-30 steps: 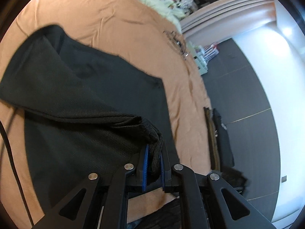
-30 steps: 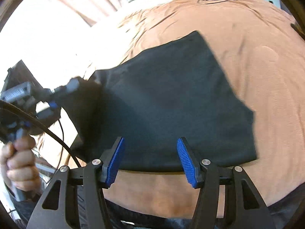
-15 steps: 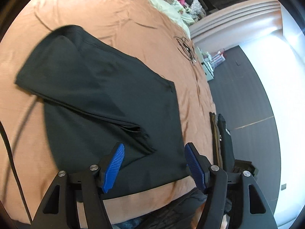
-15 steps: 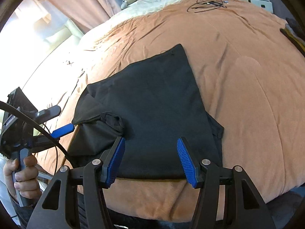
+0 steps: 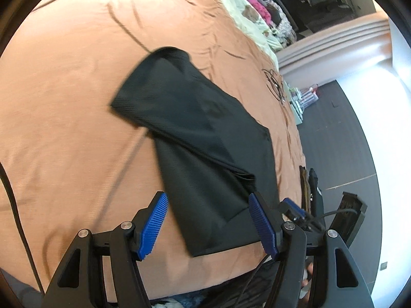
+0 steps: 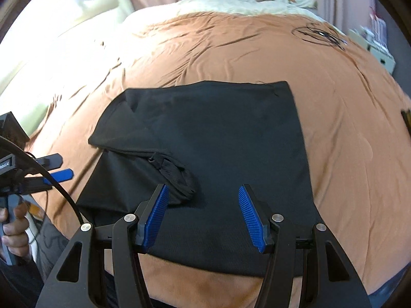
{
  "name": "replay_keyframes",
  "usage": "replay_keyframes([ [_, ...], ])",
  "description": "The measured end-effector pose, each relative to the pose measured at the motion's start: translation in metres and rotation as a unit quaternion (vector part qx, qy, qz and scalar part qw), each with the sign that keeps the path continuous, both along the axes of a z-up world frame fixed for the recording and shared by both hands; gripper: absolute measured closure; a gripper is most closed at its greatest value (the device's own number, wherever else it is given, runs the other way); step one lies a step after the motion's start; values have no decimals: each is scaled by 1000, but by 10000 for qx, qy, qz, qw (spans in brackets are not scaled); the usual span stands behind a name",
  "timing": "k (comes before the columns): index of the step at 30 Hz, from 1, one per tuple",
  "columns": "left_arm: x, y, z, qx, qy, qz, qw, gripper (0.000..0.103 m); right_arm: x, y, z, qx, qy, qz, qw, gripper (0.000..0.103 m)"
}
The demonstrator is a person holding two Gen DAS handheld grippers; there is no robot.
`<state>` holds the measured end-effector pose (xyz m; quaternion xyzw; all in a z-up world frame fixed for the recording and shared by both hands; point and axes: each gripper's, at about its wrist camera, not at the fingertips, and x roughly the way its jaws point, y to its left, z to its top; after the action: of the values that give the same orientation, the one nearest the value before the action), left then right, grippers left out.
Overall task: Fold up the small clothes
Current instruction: 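Lay the folded edge down and open both tools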
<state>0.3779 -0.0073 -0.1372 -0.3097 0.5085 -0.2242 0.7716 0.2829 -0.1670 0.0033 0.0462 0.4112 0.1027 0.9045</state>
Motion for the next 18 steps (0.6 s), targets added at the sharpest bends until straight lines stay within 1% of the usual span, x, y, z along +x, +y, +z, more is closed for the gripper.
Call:
replay_keyframes([
  [2,-2,10,-2,7,8,74,10000,37,8,10,2,-218,39,97,9997,48],
  [6,-5,28,-9,-34,42,142,9999,50,24,28,3,-571,127,264,9979,48],
  [8,-6,29,-12,-36,76,127,9999,52,33,35,2,-772,189,341,9963,48],
  [12,-3,28,-19,-39,141,69,9999,54,52,46,-4,-1109,347,448,9922,48],
  [18,0,21,-25,-20,203,41,9998,54,72,73,-6,-1482,443,1097,9819,48],
])
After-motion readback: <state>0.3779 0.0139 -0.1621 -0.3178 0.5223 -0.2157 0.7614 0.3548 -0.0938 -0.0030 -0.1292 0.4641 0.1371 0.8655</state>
